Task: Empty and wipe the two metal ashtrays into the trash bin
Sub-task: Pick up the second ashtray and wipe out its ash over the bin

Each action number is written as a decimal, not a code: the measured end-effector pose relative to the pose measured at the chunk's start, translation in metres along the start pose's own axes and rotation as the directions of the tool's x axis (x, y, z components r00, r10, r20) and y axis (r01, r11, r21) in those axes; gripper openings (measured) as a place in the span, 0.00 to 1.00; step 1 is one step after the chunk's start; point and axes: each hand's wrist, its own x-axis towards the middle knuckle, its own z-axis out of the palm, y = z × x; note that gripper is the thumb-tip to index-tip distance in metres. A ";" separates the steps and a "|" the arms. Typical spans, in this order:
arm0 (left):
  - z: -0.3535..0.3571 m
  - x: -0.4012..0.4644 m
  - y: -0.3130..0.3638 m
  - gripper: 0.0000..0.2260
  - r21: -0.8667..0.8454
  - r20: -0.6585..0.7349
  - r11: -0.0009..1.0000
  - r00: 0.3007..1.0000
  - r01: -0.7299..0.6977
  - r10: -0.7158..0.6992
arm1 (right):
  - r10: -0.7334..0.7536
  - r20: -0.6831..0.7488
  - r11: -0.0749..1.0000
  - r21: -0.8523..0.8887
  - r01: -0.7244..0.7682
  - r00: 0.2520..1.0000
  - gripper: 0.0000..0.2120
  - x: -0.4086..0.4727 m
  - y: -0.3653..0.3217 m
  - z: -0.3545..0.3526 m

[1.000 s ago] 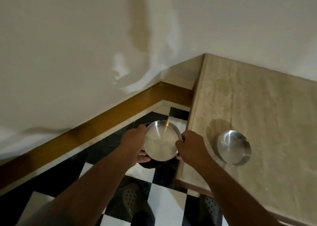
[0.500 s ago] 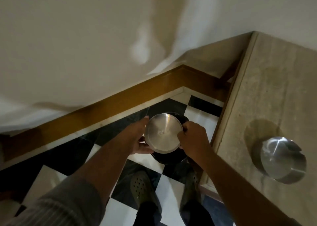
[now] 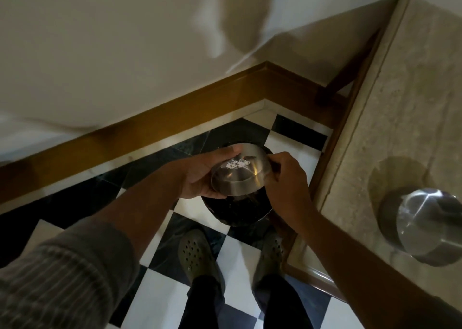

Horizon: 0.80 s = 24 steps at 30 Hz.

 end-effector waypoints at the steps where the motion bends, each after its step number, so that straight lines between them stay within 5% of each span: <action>1: 0.001 0.000 -0.001 0.31 0.046 0.010 0.999 1.000 -0.013 0.012 | -0.005 0.009 1.000 0.016 0.005 1.000 0.12 -0.001 0.000 0.001; 4: 0.007 0.003 -0.002 0.34 0.175 0.083 0.984 0.996 -0.025 0.011 | -0.048 0.029 0.999 0.027 0.047 0.998 0.16 -0.003 0.003 0.002; 8: 0.023 0.012 -0.001 0.23 0.421 0.030 0.901 0.994 -0.104 0.101 | -0.086 0.099 0.996 0.034 0.083 0.991 0.21 -0.005 0.004 -0.007; 11: 0.026 0.023 -0.007 0.53 0.758 -0.088 0.639 0.950 -0.131 0.299 | -0.151 0.197 0.987 -0.028 0.159 0.969 0.27 -0.006 0.006 -0.011; 13: 0.026 0.027 -0.013 0.64 0.878 -0.111 0.465 0.899 -0.110 0.423 | -0.209 0.240 0.966 -0.103 0.239 0.948 0.30 -0.007 0.010 -0.011; 17: 0.024 0.023 -0.019 0.64 0.972 -0.041 0.211 0.802 -0.107 0.597 | -0.321 0.274 0.892 -0.234 0.387 0.906 0.34 -0.007 0.024 -0.010; 24: 0.011 0.021 -0.025 0.62 0.990 0.132 -0.065 0.668 -0.125 0.732 | -0.370 0.416 0.731 -0.422 0.537 0.831 0.33 -0.014 0.030 -0.020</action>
